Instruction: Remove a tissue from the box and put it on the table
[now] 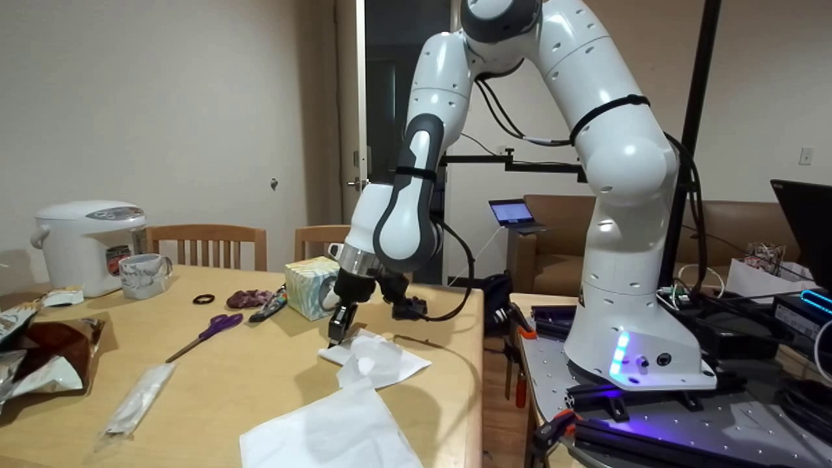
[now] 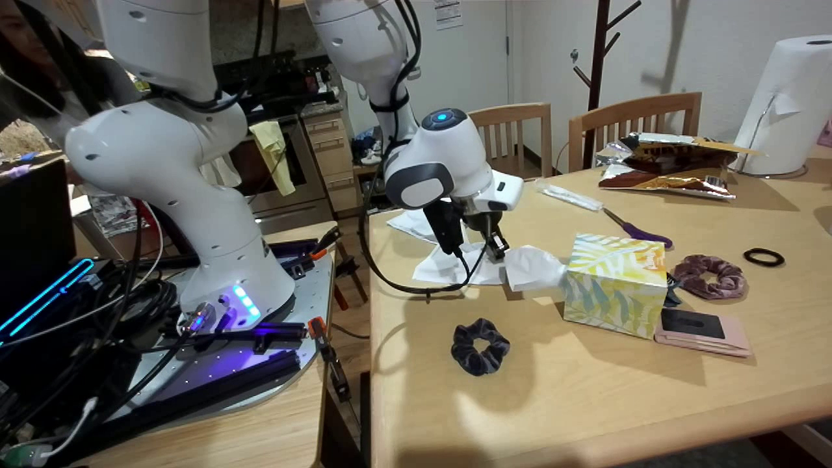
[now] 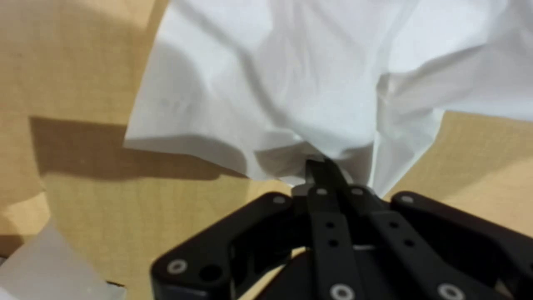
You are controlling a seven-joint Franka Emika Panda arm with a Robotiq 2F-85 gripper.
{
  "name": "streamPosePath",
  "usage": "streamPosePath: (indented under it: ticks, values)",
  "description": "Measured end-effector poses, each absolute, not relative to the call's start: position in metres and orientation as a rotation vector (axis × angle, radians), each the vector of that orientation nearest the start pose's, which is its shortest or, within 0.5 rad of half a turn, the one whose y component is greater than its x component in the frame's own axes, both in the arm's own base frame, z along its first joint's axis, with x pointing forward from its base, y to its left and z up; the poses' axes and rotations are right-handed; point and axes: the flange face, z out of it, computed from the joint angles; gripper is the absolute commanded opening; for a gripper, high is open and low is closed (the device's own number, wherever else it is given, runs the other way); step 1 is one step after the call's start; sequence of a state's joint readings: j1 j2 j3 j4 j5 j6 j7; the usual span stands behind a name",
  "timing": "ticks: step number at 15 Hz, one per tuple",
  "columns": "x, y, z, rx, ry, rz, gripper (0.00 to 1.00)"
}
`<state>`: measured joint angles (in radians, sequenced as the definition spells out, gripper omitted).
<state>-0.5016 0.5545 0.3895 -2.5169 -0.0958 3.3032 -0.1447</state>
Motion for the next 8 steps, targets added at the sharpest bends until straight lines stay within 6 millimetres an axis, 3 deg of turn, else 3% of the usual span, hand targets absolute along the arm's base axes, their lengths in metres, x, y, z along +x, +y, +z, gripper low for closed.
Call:
streamPosePath:
  ticks: [5, 8]
  values:
    - [0.466, -0.029, 0.12, -2.961, -0.143, -0.443, 0.0]
    - [0.498, -0.026, 0.134, -2.967, -0.276, -0.493, 0.0]
